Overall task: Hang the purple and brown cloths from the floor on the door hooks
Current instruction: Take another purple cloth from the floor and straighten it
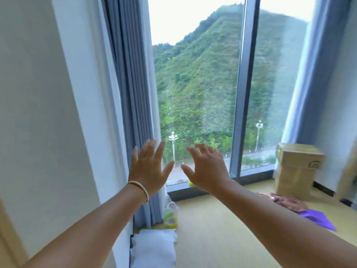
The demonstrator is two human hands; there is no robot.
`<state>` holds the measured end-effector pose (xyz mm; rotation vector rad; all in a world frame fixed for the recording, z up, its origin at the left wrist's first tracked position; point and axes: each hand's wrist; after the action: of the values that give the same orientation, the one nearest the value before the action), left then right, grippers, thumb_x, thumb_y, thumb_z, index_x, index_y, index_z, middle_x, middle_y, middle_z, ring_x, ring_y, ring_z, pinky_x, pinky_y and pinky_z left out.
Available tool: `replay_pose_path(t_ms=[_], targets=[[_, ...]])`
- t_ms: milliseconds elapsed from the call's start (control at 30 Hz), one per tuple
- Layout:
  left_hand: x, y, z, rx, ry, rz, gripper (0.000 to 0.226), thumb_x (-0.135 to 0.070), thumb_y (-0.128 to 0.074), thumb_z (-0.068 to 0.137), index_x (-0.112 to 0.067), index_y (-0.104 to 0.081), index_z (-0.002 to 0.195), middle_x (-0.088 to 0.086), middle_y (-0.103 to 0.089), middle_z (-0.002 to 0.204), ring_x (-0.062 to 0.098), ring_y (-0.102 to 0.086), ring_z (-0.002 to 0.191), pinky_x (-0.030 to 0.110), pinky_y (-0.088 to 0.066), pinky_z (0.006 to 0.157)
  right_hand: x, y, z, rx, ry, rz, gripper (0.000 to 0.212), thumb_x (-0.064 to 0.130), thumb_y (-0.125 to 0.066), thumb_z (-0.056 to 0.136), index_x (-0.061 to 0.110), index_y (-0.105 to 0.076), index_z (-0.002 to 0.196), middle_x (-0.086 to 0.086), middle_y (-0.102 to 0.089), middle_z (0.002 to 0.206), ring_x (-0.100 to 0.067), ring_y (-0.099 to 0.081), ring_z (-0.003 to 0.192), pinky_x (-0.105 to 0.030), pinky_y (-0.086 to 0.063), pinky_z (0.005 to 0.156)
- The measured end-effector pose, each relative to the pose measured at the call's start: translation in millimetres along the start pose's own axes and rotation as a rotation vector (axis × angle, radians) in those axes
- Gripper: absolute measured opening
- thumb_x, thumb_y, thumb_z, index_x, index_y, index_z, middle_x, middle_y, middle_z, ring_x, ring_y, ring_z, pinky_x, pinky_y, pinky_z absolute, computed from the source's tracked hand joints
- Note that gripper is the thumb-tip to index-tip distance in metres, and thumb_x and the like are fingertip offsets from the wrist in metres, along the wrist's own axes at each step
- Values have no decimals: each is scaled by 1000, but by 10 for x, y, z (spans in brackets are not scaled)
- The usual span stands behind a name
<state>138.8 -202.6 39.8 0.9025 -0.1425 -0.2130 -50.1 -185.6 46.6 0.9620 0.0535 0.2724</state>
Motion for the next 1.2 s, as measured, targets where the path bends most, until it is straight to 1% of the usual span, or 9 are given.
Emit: replay_pose_path(t_ms=[67,167,300,467,567,767,867,967,1200], targets=[[-569,-169,261,-4,-83,-83,72,-62,-28,91,-24,-19,151,5,-23,155,23,-17,144,51,-9,116,-535,164,-98,-17,-90,-60,60,58,-49,85,26,-43,136,-4,-45,141,-26,-39,130,-49,-28,109],[-1427,-345,569,0,-219,-198,72,-65,-23,90,-27,-13,151,3,-19,158,22,-12,146,49,-3,116,-1298,444,-286,-44,-209,-140,61,59,-47,87,26,-41,137,-3,-44,141,-23,-37,132,-50,-25,111],[-2448,-460,825,-1,-394,-298,71,-65,-20,91,-29,-9,151,1,-17,159,20,-10,146,48,-6,118,-2117,820,-610,-93,-361,-250,59,60,-46,87,26,-44,135,-2,-47,136,-22,-41,128,-50,-27,111],[-3519,-550,999,26,-556,-419,71,-65,-19,90,-30,-8,151,0,-16,159,18,-8,146,47,-7,118,-2945,1241,-1100,-114,-543,-366,56,59,-46,86,25,-47,131,-2,-51,131,-22,-45,122,-48,-30,108],[-4100,-586,1081,43,-634,-465,72,-65,-16,89,-29,-10,151,1,-17,159,19,-10,146,48,-11,118,-3391,1453,-1419,-101,-658,-422,54,59,-45,87,25,-48,129,-1,-52,127,-22,-46,120,-47,-31,107],[-5212,-765,1151,91,-799,-501,68,-65,-21,91,-30,-18,149,1,-23,157,20,-15,145,48,-13,117,-4139,1696,-2005,-50,-826,-522,54,58,-44,88,25,-47,131,0,-51,129,-21,-45,120,-44,-32,106],[-5704,-884,1179,105,-850,-518,67,-66,-20,90,-32,-18,149,0,-25,156,20,-18,144,48,-17,116,-4440,1756,-2195,-16,-878,-561,54,58,-43,88,26,-46,130,0,-49,129,-22,-44,120,-43,-31,106],[-6171,-1021,1216,148,-905,-555,68,-66,-21,91,-33,-15,150,1,-24,156,21,-16,145,50,-17,116,-4758,1796,-2344,7,-942,-576,53,58,-43,88,25,-45,130,0,-49,129,-22,-43,121,-42,-31,105],[-7349,-1437,1469,162,-1026,-593,68,-65,-21,93,-32,-10,150,1,-21,157,22,-16,145,50,-18,116,-5718,1833,-2567,29,-1088,-588,53,54,-44,90,24,-43,133,0,-44,135,-21,-39,127,-44,-28,108]])
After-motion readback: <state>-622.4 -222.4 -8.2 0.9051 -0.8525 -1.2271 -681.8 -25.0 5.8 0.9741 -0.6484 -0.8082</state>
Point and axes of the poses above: each hand's wrist, its own z-axis towards the middle knuckle, its own y-axis out of the back of the hand, x = y × z
